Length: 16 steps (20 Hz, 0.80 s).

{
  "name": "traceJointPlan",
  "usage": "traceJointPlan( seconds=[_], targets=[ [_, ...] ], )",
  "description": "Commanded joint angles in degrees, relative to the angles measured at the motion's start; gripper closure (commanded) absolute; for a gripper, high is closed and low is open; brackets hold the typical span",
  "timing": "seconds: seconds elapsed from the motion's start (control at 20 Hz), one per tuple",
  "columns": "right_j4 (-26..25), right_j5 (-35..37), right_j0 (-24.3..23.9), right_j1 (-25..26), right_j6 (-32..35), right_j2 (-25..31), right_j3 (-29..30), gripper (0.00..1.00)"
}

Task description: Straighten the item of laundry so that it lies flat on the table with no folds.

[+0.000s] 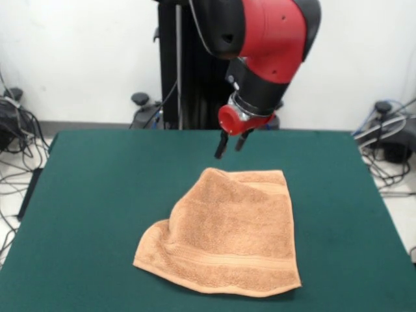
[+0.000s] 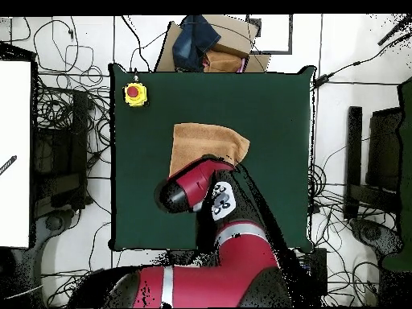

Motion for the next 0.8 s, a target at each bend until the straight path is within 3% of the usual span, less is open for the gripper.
traceJointPlan(
  seconds=[0.05,0.65,0.8],
  targets=[
    [-0.5,-3.3,1.9,6.3,6.2,1.1,-1.8,0.00],
    [-0.6,-10.9,4.1,10.4,9.4,0.4,-4.9,0.00],
    [-0.3,-11.9,3.5,9.3,7.8,1.0,-5.0,0.00]
  ],
)
